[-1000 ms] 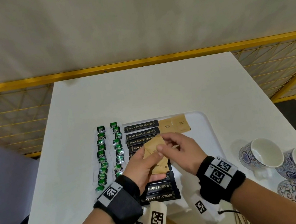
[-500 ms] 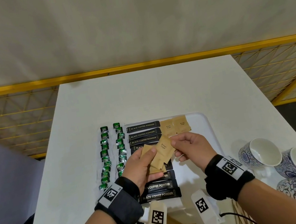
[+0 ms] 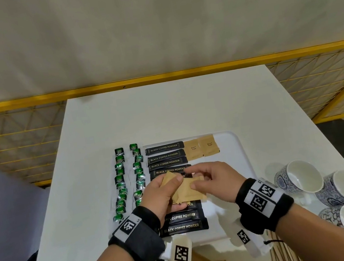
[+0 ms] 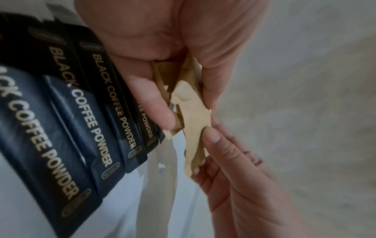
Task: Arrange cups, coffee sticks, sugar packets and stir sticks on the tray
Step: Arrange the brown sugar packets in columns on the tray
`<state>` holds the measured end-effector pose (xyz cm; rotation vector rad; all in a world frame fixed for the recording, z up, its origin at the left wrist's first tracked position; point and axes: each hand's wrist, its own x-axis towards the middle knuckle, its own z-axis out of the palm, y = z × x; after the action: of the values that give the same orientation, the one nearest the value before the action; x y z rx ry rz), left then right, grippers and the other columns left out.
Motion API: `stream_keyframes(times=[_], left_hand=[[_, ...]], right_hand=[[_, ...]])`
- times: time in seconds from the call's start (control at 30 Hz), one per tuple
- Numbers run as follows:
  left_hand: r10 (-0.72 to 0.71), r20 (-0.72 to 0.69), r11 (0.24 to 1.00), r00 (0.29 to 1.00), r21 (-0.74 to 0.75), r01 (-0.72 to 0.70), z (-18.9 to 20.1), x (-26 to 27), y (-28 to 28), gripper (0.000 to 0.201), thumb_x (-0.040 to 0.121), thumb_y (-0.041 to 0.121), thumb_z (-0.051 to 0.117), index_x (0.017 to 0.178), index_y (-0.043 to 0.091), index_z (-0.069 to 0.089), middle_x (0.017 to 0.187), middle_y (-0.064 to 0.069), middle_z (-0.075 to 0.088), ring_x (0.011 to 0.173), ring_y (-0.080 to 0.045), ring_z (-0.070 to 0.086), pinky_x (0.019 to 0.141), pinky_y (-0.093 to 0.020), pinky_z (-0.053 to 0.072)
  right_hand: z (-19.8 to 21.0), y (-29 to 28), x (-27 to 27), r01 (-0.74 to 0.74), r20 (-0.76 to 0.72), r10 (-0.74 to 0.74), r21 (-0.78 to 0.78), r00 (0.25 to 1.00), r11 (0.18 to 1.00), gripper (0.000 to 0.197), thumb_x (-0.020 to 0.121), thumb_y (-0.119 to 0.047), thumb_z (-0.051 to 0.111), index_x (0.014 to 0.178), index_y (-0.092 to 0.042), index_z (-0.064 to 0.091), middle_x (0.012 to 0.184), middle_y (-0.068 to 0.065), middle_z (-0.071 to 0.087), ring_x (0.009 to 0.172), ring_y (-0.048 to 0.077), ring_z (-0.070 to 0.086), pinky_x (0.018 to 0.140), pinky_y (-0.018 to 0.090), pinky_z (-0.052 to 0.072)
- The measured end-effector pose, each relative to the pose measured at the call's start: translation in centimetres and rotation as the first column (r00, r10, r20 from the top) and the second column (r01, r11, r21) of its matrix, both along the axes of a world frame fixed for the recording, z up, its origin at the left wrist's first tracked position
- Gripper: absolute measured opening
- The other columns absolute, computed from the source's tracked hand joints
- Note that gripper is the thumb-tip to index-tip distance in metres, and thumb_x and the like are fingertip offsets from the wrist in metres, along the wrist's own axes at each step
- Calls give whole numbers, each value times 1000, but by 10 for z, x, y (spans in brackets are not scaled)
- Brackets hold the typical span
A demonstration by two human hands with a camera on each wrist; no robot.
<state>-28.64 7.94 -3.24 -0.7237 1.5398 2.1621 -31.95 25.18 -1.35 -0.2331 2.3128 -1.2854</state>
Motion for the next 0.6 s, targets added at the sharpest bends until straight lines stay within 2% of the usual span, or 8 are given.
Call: stream_keyframes(times=[0.1, 0.17, 0.23, 0.37, 0.5, 0.6], left_hand=[[52, 35, 998, 998, 34, -53, 2, -1, -2, 25, 85, 24, 68, 106, 13, 62, 94, -11, 67, 78, -23, 68, 49, -27, 55], [60, 55, 997, 997, 49, -62, 4, -2, -4, 28, 86, 26, 67, 109, 12, 61, 90, -9, 68, 76, -21, 67, 48, -25, 54], [65, 79, 995, 995, 70, -71, 5, -2, -6, 28, 86, 28, 67, 109, 12, 62, 87, -7, 68, 73, -19, 66, 46, -24, 53], [-2, 131, 993, 991, 119, -14, 7, -2, -4, 25, 87, 27, 66, 107, 12, 64, 77, -4, 68, 60, -16, 64, 42, -23, 53], [-113, 144, 983, 983, 161, 89, 8, -1, 0, 26, 88, 27, 65, 107, 10, 63, 70, -3, 63, 55, -12, 61, 44, -23, 55], [-173, 138, 975, 975, 167, 149, 10, 2, 4, 35, 84, 29, 68, 112, 9, 63, 68, -1, 65, 57, -12, 63, 45, -23, 55]], right_hand=[[-3, 4, 1, 138, 142, -114, -167, 983, 976, 32, 91, -5, 57, 110, -28, 68, 72, -7, 57, 66, 6, 54, 66, 17, 46], [-2, 6, 2, 148, 174, -105, -254, 979, 956, 49, 89, 11, 43, 106, -26, 69, 74, -1, 62, 63, 8, 56, 65, 22, 48], [-2, 6, 3, 136, 193, -74, -333, 978, 933, 53, 84, 20, 38, 104, -19, 68, 76, 2, 66, 62, 7, 58, 64, 21, 48], [-3, 2, 3, 158, 210, -71, -431, 975, 889, 34, 84, 14, 57, 103, -13, 67, 75, 3, 66, 64, 6, 62, 62, 16, 49], [-3, 0, 2, 109, 159, -39, -466, 987, 878, 20, 78, 5, 71, 89, -11, 68, 75, -3, 69, 68, 5, 62, 69, 16, 49], [-4, -1, 1, 66, 142, -3, -441, 990, 895, 18, 75, -15, 75, 89, -10, 66, 85, 11, 65, 75, 12, 61, 74, 21, 51]])
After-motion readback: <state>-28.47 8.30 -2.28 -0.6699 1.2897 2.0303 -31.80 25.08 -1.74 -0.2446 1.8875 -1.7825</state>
